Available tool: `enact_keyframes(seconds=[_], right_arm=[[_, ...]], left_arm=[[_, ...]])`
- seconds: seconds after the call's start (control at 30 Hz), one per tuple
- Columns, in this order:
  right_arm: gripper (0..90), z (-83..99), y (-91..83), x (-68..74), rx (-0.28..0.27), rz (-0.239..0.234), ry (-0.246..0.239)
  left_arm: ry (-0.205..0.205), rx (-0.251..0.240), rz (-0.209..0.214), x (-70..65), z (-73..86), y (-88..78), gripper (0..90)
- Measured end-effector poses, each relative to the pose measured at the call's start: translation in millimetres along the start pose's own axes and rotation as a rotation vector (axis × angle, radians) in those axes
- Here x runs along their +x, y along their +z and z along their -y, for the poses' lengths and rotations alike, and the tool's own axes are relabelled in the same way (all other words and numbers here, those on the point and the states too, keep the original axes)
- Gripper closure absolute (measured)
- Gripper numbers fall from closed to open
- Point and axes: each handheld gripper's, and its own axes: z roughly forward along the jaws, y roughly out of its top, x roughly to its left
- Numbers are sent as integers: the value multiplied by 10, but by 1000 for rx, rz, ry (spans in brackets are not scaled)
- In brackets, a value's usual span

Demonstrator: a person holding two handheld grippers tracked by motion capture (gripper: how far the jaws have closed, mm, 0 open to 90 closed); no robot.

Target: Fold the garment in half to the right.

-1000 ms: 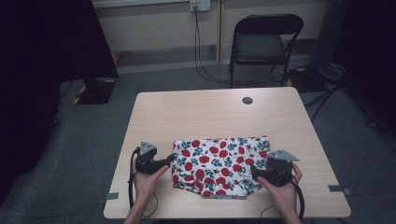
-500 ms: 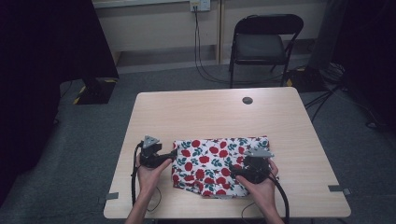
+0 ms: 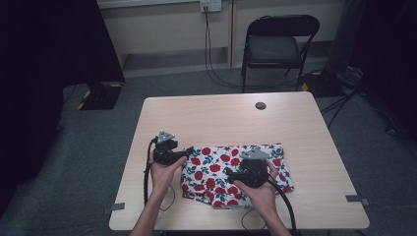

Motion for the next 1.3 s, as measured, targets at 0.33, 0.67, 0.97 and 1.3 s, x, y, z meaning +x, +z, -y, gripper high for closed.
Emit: enact_keyframes(seconds=[0.33,0.67,0.97,1.3], right_arm=[[200,-38,313,559,9,-122,-60],[322,5,591,935,72,-181,-135],[410,133,800,1159,127,-219,-182],[479,278,935,1306,147,-239,-229]], left_arm=[[13,47,27,91,80,140,281],[-5,58,42,174,112,235,268],[-34,68,41,277,139,249,259],[-49,64,43,317,144,244,257]])
